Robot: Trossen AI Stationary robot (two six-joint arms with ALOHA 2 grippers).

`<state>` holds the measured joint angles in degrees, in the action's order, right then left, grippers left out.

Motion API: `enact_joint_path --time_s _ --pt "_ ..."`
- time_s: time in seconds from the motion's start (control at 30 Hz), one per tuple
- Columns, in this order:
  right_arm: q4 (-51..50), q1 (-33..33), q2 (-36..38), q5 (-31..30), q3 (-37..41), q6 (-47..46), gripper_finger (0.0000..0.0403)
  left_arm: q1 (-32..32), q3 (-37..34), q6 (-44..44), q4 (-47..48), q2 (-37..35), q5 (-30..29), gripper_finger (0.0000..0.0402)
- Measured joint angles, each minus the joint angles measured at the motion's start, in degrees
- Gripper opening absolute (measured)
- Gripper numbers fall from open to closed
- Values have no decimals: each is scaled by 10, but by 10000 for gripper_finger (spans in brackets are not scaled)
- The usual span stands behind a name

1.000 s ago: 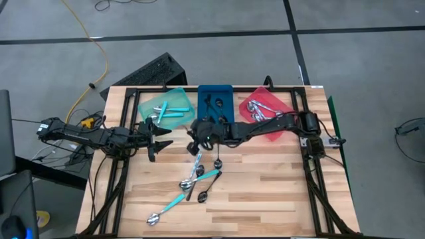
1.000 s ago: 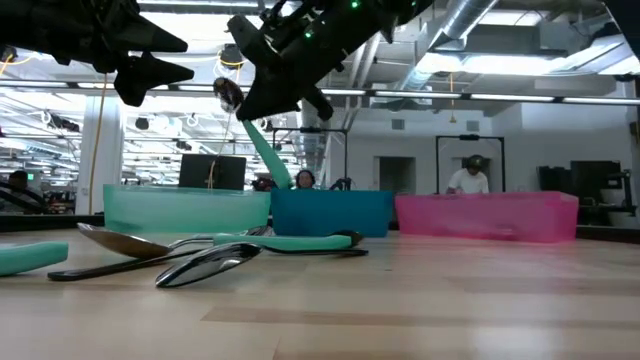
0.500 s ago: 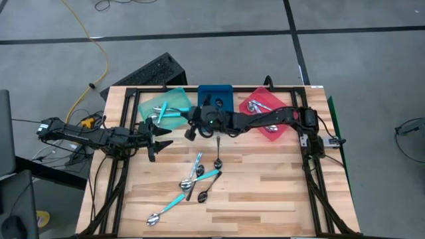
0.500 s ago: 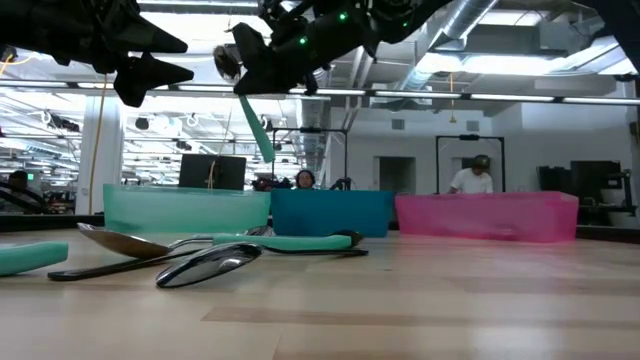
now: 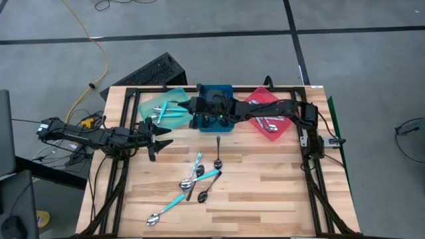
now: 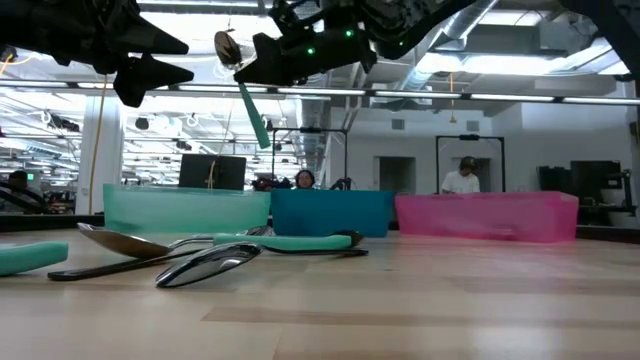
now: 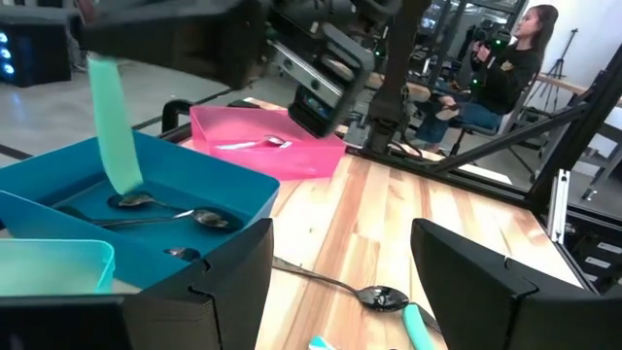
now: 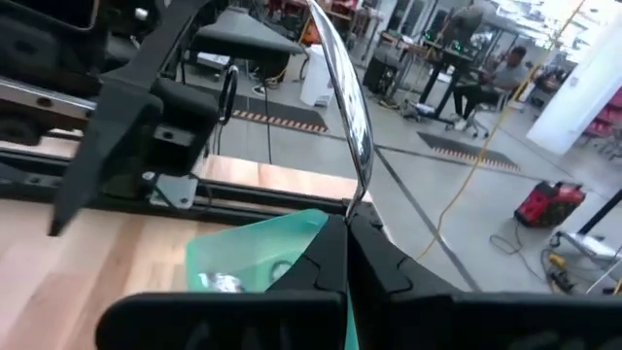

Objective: Sort silverware by color (type)
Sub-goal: Put the blue spoon into the light blue bin

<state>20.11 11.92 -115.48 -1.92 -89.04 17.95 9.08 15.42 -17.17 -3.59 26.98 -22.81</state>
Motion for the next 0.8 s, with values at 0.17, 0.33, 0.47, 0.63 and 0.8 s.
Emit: enact_joint_path --time_s 0.17,0.33,0.47,0.63,0.8 --pt "-17 18 -1 37 -26 17 20 0 0 0 3 0 0 228" --pt "-25 32 0 49 -66 22 20 0 0 0 3 0 -1 228" --pt "-44 45 0 51 -90 25 20 0 0 0 3 0 -1 228" --pt "-73 51 0 86 -115 35 20 0 0 -1 3 0 -1 228" --pt "-74 53 -4 116 -140 36 20 0 0 -1 3 0 -2 228"
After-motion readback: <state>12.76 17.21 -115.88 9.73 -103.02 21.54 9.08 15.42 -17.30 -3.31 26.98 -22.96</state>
